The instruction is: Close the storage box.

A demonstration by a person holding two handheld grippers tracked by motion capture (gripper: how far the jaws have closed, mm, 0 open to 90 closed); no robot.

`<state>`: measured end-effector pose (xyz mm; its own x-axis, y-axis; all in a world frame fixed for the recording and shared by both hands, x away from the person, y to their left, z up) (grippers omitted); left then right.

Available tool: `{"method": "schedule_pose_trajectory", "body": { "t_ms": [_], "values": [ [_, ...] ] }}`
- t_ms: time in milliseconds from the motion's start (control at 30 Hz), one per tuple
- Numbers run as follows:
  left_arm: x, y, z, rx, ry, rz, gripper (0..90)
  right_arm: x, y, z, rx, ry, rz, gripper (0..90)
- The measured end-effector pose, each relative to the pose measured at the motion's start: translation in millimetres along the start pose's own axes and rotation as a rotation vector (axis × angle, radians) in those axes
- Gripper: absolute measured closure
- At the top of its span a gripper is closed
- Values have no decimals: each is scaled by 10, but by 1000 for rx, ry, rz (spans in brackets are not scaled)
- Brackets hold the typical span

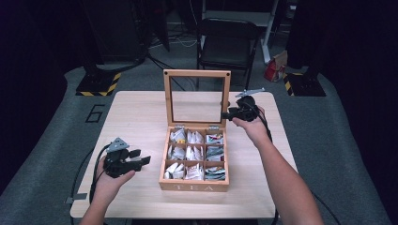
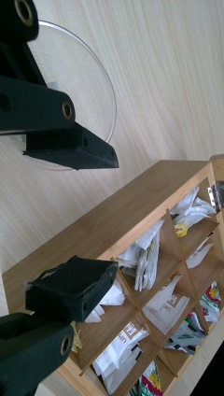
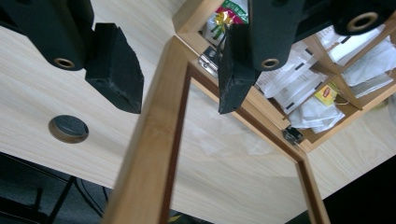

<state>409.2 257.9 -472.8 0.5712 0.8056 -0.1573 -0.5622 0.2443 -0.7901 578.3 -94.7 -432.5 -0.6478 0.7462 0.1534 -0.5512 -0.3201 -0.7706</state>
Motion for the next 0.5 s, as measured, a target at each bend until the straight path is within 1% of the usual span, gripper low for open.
{"method": "schedule_pose_trajectory", "body": {
  "t_ms": [33,67,100,133,200,233,300,333,400,467,500],
  "values": [
    [-2,2,2,0,0,0,435,-11,4,3,1,2,-6,491],
    [-3,5,3,1,-1,3,436,-35,2,-2,-5,9,4,483],
    [-3,5,3,1,-1,3,435,-35,2,-2,-5,9,4,483],
    [1,11,6,1,-2,2,435,-62,9,-10,-2,19,0,468],
    [4,15,9,1,-3,3,435,-75,8,-17,-6,19,7,466],
    [5,18,13,2,-4,5,435,-85,6,-40,-13,14,-3,447],
    [10,21,19,0,-4,7,436,-80,7,-53,-11,10,-8,442],
    [15,26,21,0,-7,8,435,-66,1,-85,-13,6,-7,435],
    [17,34,21,2,-6,9,435,-50,-14,-116,-12,1,6,433],
    [18,36,23,1,-8,9,435,-19,-35,-134,-2,-2,5,430],
    [14,35,26,-1,-8,12,435,-10,-57,-146,-11,-4,14,421]
  ]
}}
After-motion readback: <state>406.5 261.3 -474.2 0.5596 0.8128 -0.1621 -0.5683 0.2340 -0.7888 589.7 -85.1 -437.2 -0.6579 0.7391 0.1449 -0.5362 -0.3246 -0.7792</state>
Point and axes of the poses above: each handheld gripper's, and its own axes: z roughly backward along the jaws, y roughly out of its underside, x roughly to its left, the point moved 7 cm from there along -z, roughly forward along the jaws
